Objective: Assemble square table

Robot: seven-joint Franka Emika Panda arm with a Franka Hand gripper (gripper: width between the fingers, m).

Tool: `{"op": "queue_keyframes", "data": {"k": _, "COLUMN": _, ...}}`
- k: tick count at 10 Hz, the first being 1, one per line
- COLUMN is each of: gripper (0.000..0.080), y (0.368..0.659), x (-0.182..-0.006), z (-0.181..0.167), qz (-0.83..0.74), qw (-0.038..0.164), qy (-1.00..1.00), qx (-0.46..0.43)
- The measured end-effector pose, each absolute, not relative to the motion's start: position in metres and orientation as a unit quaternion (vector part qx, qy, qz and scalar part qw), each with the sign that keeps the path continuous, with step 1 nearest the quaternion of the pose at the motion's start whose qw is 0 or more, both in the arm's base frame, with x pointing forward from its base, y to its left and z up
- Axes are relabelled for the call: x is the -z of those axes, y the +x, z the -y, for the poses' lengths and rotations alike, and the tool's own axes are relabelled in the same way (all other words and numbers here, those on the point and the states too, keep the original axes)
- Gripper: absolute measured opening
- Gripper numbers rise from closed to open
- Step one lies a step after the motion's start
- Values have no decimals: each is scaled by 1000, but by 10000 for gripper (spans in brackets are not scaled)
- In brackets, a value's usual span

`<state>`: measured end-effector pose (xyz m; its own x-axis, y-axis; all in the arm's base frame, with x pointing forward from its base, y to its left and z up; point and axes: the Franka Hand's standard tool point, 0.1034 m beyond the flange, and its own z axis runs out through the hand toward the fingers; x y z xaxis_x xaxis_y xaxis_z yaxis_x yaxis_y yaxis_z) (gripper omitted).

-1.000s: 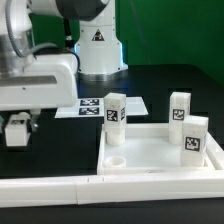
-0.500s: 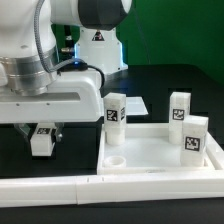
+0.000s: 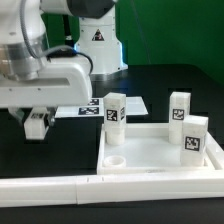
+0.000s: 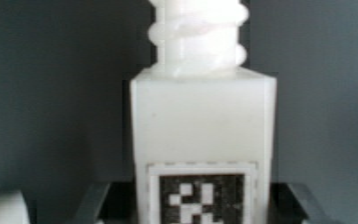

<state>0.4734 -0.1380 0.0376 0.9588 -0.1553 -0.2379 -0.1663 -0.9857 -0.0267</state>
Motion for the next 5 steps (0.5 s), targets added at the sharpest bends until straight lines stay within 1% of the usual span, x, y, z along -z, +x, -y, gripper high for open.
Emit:
{"op": "queue_keyframes", "data": {"k": 1, "gripper": 284, "y": 456, "x": -33, "z": 137, "qz": -86, "qw": 22, "qy": -989, "qx": -118}}
{"op": "queue_keyframes", "data": {"k": 2, "gripper": 284, "y": 448, "x": -29, "z": 134, "qz": -87, "qw": 19, "qy": -989, "qx": -119}}
{"op": "queue_keyframes", "data": {"k": 5, "gripper": 284, "y": 449, "x": -29, "z": 135, "qz": -86, "qw": 19, "qy": -989, "qx": -119}}
